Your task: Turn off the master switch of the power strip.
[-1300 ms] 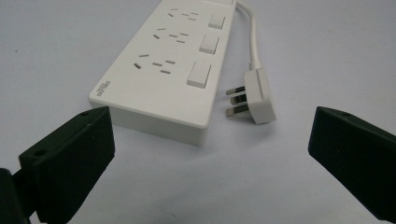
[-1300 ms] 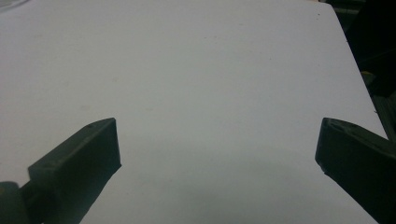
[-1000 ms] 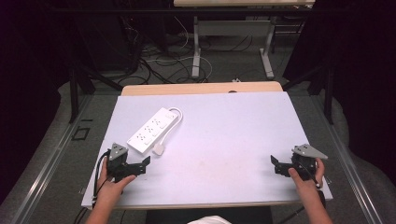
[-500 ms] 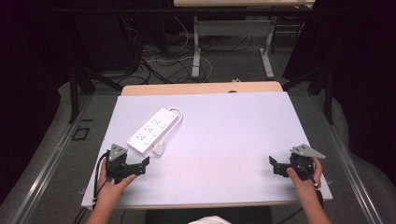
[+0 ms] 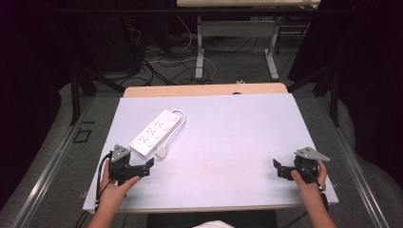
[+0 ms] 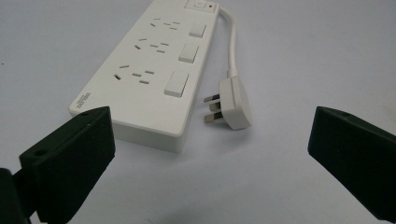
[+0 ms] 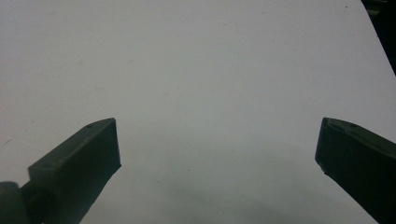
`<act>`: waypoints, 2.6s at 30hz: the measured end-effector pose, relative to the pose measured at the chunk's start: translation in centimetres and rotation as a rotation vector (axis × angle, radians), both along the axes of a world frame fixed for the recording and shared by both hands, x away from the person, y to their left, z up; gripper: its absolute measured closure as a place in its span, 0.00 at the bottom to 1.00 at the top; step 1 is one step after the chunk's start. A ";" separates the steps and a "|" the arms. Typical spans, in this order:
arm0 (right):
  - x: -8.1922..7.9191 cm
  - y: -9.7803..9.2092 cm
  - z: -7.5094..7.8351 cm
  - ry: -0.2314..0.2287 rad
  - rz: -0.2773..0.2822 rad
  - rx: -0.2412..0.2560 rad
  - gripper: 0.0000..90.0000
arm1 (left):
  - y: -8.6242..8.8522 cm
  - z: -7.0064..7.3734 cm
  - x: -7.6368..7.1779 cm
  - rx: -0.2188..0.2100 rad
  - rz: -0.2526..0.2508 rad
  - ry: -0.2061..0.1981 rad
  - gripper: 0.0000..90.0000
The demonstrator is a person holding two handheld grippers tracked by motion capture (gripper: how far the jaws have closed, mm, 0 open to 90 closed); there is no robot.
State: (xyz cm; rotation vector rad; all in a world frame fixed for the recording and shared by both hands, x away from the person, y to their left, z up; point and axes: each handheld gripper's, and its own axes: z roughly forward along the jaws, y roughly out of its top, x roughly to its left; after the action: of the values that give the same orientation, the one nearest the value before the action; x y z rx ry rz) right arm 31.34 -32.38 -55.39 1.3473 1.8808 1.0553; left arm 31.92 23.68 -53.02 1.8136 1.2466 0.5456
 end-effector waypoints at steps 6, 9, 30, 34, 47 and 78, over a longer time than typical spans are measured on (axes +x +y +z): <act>0.1 0.2 -0.1 -0.004 -0.009 0.003 0.00 | -0.2 0.8 0.4 -0.007 -0.007 0.002 0.01; 0.1 0.1 -0.1 -0.003 -0.006 -0.001 0.00 | -0.3 1.2 0.7 -0.017 -0.011 0.004 0.01; 0.0 0.1 0.0 0.001 -0.008 0.007 0.00 | -1.7 5.3 2.9 -0.021 -0.045 -0.020 0.04; 0.0 0.1 0.0 0.001 -0.008 0.008 0.00 | -1.8 6.1 3.3 -0.030 -0.042 -0.026 0.06; 0.0 0.1 0.0 -0.001 -0.015 0.004 0.00 | -2.3 7.6 4.5 -0.044 -0.043 -0.029 0.09; 0.0 0.0 -0.1 -0.001 -0.007 0.001 0.00 | -4.1 10.3 7.9 0.014 -0.018 -0.042 0.24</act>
State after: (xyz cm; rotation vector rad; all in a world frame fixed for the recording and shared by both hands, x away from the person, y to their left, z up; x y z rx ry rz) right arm 31.33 -32.36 -55.44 1.3530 1.8736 1.0533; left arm 39.86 19.60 -42.70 1.8136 1.2000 0.5808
